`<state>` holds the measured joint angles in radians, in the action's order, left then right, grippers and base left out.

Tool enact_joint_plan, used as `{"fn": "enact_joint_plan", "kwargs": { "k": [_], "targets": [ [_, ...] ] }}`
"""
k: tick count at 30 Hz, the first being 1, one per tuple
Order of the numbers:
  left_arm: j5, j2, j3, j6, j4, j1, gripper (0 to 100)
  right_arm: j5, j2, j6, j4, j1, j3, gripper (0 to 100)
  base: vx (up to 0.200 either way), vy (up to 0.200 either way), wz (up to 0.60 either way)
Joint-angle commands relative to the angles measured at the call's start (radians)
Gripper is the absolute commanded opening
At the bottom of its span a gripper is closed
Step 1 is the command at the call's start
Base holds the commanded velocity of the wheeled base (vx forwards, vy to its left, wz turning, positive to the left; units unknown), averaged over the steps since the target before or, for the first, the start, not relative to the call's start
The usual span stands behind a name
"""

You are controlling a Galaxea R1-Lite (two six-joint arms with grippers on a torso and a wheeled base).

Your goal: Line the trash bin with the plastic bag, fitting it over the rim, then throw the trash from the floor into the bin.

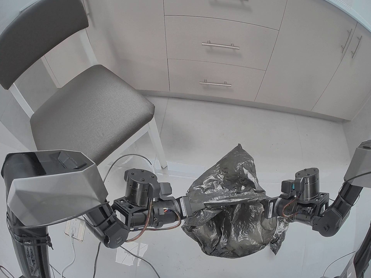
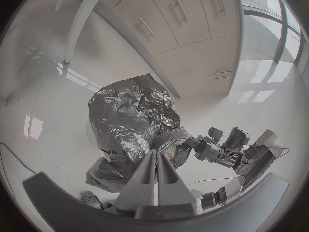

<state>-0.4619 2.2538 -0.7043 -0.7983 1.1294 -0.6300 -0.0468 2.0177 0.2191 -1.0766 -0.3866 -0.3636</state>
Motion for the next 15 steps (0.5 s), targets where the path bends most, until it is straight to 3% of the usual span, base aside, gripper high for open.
{"fn": "enact_joint_plan", "kwargs": {
  "k": [1,4,9,12,15],
  "targets": [
    [-0.001,0.027,0.009,-0.015,0.001,-0.002,0,0.005,0.050,-0.001,-0.006,-0.002,0.008,0,0.000,0.000,0.00],
    [-0.001,0.033,0.011,-0.016,0.001,-0.004,0,0.005,0.098,-0.018,-0.042,0.000,0.014,0,0.000,0.000,0.00],
    [0.002,0.043,0.012,-0.010,0.023,-0.002,0,0.008,0.194,-0.053,-0.221,0.041,0.035,0,0.000,0.000,0.00],
    [0.002,0.062,0.009,-0.013,0.063,-0.005,0,0.010,0.300,-0.101,-0.414,0.068,0.064,0,0.000,0.000,0.00],
    [0.003,0.066,0.006,-0.013,0.066,-0.011,0,0.010,0.374,-0.127,-0.494,0.072,0.083,0,0.000,0.000,0.00]
  ]
}}
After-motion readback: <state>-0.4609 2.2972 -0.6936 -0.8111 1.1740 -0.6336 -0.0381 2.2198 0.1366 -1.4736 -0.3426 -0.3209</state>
